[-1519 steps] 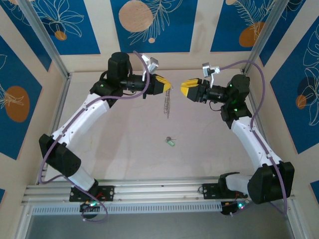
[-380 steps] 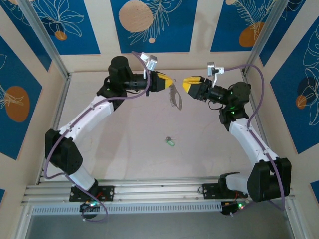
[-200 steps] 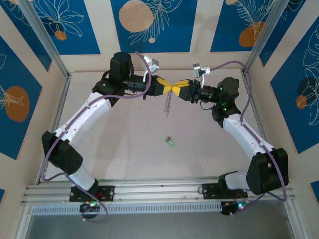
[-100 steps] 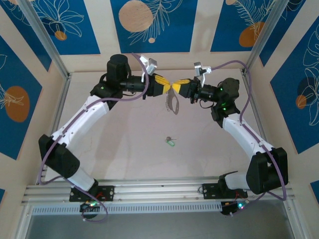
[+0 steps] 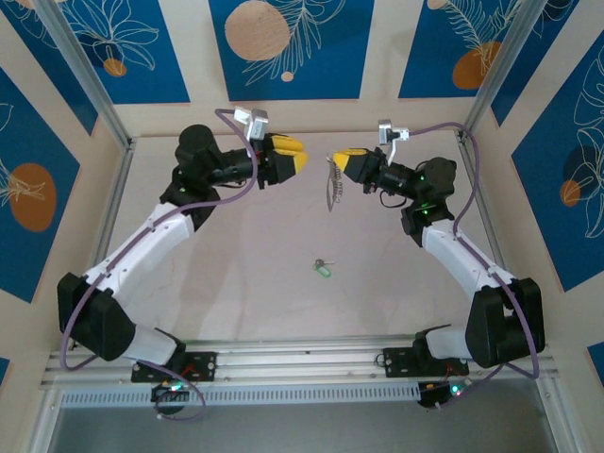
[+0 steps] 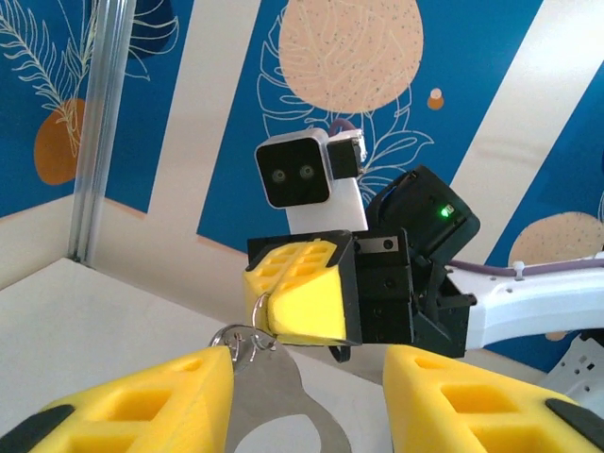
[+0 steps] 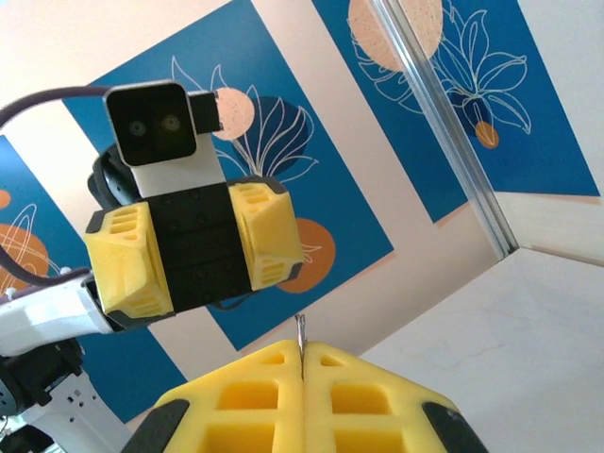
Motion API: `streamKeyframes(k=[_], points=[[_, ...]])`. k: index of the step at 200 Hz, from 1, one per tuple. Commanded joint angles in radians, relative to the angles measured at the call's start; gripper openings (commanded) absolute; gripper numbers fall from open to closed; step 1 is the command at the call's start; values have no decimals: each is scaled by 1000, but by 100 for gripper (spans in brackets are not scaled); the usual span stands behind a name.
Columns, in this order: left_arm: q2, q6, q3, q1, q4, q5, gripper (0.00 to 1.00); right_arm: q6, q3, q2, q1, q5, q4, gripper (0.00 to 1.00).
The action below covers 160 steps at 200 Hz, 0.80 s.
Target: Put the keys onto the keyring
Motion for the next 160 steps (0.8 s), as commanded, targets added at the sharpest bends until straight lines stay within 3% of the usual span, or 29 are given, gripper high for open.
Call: streamKeyframes(k=[1,160], points=[[50,-151,-28,5,210,13,47,33,-4,-12,12,40,77,0],[185,-242,24,-47,337,50,45,22,18,4,50,44,70,0]])
